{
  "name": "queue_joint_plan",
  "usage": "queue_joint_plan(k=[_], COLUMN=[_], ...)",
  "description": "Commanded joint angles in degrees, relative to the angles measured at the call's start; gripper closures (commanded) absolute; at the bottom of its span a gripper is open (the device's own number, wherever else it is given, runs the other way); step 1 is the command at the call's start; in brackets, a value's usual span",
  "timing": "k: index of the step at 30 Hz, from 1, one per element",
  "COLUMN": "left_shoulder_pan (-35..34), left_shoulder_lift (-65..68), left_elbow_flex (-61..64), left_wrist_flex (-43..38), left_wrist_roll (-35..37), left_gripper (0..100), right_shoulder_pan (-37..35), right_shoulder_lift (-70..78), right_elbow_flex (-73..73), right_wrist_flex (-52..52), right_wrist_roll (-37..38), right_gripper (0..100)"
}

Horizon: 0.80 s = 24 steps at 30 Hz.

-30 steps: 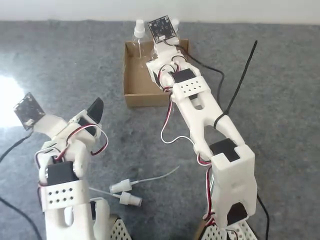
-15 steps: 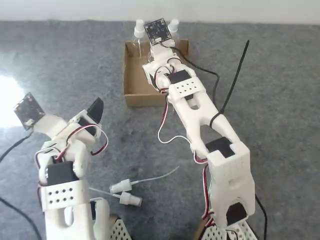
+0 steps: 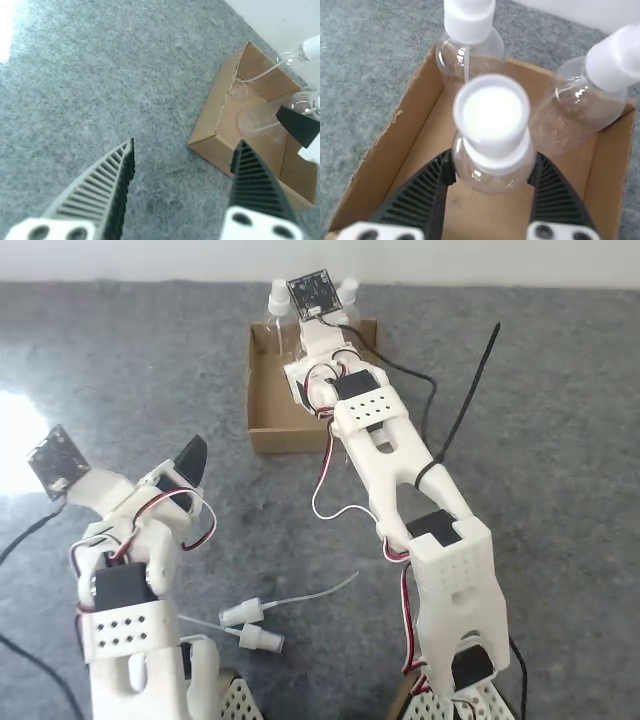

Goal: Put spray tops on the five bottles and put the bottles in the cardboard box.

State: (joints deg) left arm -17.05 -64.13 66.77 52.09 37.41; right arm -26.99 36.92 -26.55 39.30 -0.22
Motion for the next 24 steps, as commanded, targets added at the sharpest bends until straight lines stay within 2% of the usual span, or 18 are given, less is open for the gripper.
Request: queue_joint_plan(k=[1, 21, 24], left_shoulder_pan=[-0.18, -0.18, -0.18], left_shoulder_lift=[-0.79, -0.79, -0.79], left_elbow_flex=[-0.31, -0.31, -0.31], left_wrist_flex=[-1.14, -1.05, -1.05], left_wrist_roll=[-0.53, -0.62, -0.62], left_gripper=[71, 71, 71], right_shoulder_pan=[0.13, 0.66, 0.66], right_shoulder_lift=[-1.36, -1.19, 0.04], right_elbow_flex=[-3.96, -3.96, -4.48], right_wrist_flex=[-0.04, -0.13, -0.13], right_wrist_roll=[-0.44, -0.7, -2.55], right_gripper=[85.7, 85.7, 85.7])
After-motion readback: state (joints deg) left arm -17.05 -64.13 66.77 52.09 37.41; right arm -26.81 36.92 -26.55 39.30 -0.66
